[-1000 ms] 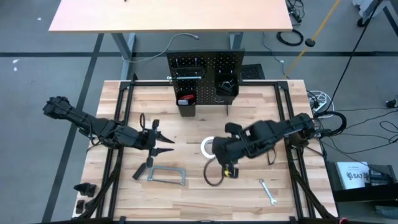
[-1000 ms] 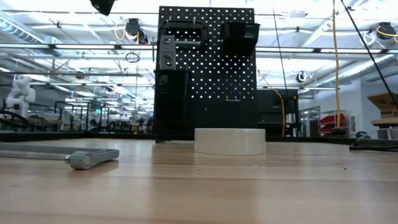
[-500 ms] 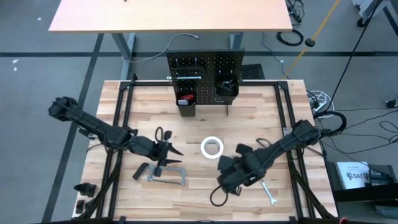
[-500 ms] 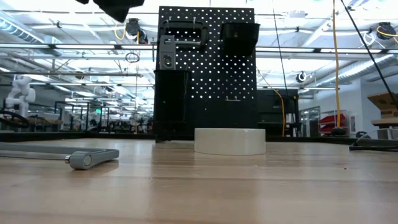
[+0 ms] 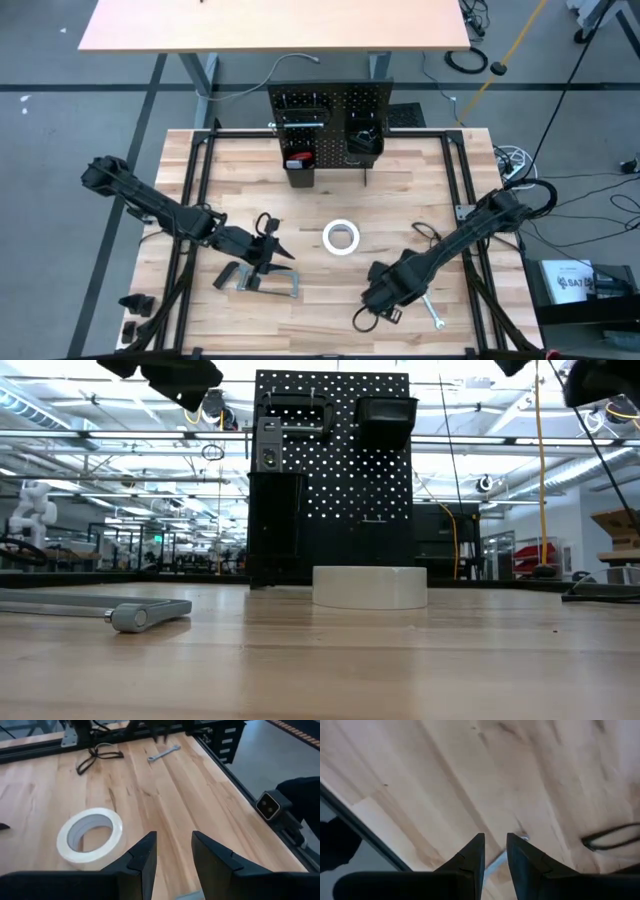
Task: Hang tools onto peg board
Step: Put the silver wrench into the left black tool bin
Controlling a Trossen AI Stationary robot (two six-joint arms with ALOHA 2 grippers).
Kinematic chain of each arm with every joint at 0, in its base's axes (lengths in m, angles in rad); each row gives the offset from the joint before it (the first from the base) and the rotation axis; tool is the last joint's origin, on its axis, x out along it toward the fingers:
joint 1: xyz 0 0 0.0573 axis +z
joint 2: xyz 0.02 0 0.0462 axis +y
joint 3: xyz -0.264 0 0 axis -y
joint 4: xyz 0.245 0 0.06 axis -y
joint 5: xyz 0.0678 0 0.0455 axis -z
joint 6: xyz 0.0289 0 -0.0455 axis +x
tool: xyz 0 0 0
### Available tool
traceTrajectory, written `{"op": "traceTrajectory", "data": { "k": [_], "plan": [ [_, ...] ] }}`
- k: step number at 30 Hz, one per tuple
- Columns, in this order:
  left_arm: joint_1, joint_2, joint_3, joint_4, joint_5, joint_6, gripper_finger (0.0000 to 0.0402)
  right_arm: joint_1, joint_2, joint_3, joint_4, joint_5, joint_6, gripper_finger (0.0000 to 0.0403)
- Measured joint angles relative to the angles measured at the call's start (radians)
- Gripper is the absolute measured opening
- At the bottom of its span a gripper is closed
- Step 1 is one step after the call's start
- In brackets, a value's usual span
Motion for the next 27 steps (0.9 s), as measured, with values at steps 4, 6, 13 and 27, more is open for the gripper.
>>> {"op": "traceTrajectory", "data": {
  "k": [4,6,13,27],
  "plan": [
    [-0.009,0.004,0.0,-0.022,0.0,0.0,0.0127,0.0,-0.13,-0.11,0.049,0.039,0.094,0.0066],
    [-0.012,0.004,0.0,-0.041,0.0,0.0,0.0127,0.007,-0.206,-0.159,0.095,0.065,0.159,0.0057],
    [-0.035,0.004,0.0,-0.082,0.0,-0.001,0.0127,0.071,-0.348,-0.332,0.215,0.117,0.384,0.0034],
    [-0.046,0.004,0.0,-0.09,-0.005,-0.019,0.0127,0.174,-0.348,-0.519,0.352,0.083,0.638,0.0124]
  ]
}}
